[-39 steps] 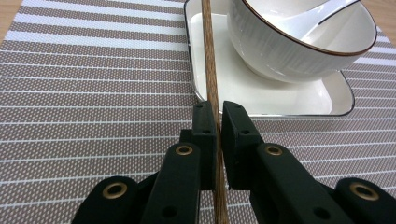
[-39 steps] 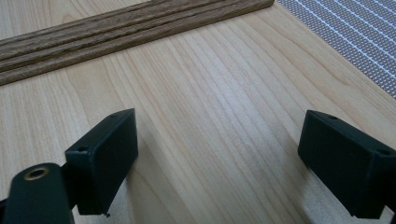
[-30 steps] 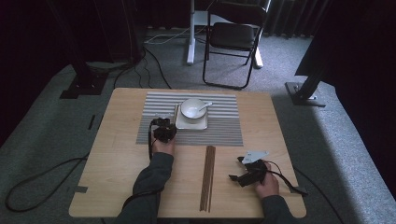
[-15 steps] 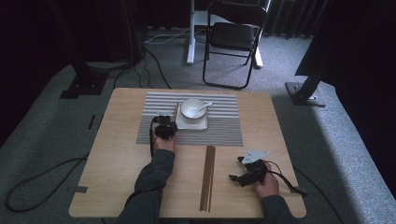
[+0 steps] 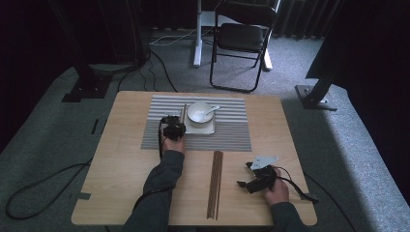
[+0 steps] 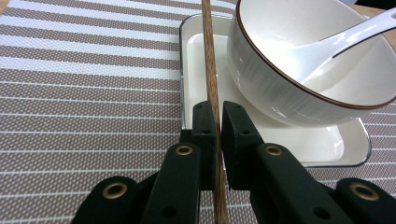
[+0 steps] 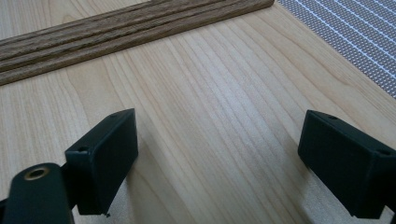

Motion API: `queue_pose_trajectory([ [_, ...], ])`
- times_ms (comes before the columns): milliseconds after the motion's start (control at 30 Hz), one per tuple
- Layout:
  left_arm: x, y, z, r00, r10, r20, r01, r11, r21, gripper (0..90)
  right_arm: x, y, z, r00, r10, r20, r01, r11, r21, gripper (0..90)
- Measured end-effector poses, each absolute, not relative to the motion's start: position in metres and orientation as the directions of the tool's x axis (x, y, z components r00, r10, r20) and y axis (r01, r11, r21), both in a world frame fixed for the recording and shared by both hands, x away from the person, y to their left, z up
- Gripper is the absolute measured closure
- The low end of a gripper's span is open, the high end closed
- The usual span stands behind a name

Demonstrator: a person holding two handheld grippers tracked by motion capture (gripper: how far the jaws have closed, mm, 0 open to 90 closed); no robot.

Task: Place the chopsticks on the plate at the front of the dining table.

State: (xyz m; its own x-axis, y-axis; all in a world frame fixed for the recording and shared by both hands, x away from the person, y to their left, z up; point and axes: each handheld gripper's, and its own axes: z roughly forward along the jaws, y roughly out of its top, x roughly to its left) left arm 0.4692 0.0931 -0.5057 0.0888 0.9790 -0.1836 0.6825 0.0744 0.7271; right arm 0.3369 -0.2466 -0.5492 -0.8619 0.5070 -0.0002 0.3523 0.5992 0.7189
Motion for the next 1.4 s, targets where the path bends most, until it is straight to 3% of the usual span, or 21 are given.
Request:
queue_pose_trajectory([
  [1400, 0.503, 0.084, -0.520, 0.031, 0.961, -0.274, 0.704, 0.173, 0.689, 84.0, 0.337, -0.247, -0.549, -0.862, 0.507, 0.000, 0.353, 0.599, 0.719, 11.6],
])
